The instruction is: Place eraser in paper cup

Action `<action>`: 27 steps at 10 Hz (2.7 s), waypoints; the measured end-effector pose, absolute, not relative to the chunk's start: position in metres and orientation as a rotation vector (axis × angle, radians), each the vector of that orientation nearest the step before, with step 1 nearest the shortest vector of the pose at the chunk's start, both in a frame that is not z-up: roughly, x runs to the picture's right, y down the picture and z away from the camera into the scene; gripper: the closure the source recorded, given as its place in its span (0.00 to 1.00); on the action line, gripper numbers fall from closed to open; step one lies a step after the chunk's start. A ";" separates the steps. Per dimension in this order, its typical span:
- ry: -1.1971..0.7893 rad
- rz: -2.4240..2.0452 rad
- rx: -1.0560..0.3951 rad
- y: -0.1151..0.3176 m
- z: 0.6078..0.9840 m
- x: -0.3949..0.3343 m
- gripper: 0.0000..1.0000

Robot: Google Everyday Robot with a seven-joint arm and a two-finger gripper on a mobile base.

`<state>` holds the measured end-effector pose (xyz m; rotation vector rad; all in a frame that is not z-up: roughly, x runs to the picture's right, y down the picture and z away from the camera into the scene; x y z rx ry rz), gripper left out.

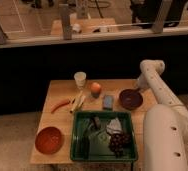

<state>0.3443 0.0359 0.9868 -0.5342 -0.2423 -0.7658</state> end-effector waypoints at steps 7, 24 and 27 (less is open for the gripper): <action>-0.242 -0.766 -0.534 0.036 0.987 0.344 0.98; -0.243 -0.769 -0.545 0.040 0.988 0.344 0.20; -0.244 -0.766 -0.539 0.039 0.988 0.345 0.20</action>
